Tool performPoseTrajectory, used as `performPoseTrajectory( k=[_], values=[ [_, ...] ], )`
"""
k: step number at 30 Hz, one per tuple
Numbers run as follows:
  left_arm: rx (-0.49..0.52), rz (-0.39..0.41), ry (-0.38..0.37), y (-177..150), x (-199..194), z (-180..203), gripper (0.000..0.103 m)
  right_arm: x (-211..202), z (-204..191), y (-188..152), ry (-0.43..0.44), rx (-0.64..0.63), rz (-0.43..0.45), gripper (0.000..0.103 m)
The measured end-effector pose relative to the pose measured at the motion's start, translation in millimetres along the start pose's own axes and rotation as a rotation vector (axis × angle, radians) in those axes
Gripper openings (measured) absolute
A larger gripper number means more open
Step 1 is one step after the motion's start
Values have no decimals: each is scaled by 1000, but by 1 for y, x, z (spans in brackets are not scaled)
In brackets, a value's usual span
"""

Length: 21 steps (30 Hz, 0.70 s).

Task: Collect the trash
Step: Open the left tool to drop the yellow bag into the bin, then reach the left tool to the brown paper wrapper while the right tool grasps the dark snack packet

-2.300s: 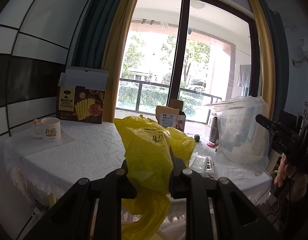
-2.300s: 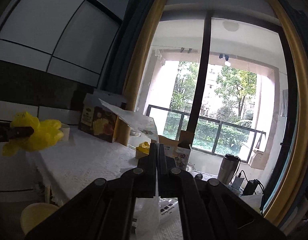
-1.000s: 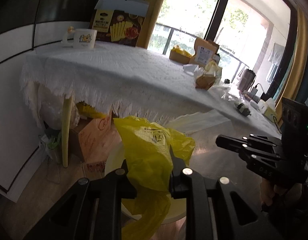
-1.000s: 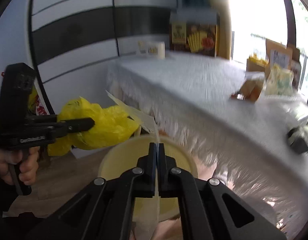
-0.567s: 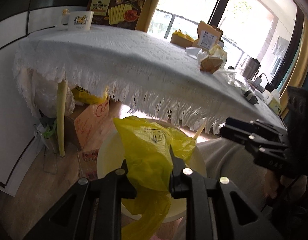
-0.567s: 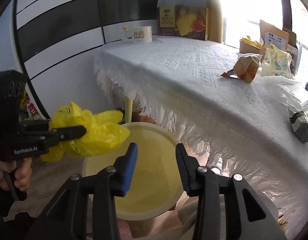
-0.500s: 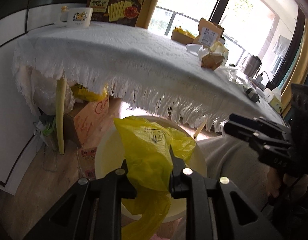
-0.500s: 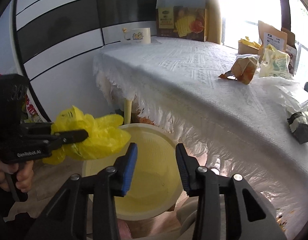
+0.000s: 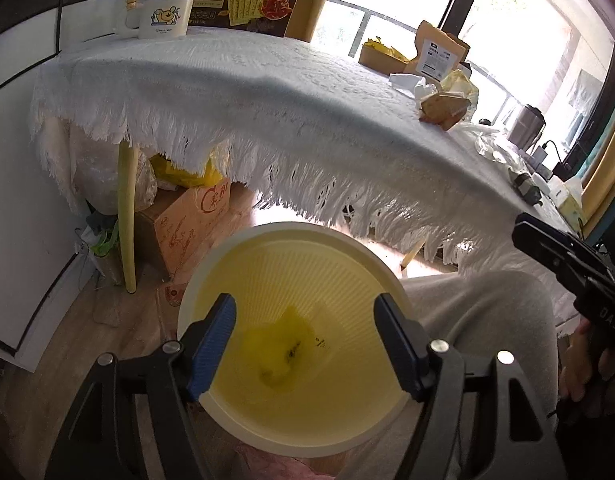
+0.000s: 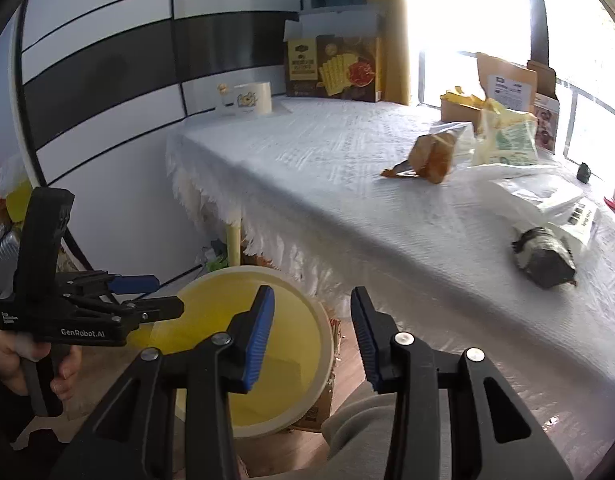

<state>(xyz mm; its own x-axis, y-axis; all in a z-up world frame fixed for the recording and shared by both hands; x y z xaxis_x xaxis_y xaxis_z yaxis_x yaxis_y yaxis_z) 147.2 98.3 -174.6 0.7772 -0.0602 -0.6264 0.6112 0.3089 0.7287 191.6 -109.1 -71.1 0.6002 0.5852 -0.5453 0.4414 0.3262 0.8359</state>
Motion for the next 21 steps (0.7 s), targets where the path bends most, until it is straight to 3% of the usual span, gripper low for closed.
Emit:
performPoseTrajectory(
  k=[12,21],
  values=[
    [84,110,-30,33,-17,42,72,-36,31,11,-37,37,86,37],
    [167,141,-61,53,-12,88,72,-64,71,16,-88,81,145,38]
  ],
)
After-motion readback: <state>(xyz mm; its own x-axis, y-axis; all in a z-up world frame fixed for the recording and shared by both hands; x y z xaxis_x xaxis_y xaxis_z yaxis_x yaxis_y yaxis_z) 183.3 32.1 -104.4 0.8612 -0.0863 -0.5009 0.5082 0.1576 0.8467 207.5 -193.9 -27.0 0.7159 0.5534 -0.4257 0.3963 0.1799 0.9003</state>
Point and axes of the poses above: each gripper's, at about its wrist camera, not at the fingertips, and x roughly the way its jaws point, z to its right, y to its top, the point moved 6 cm from there along x, roughly the way its jaws point, and after that the axes turned 9 degrees about z, right-handed, at the moved point
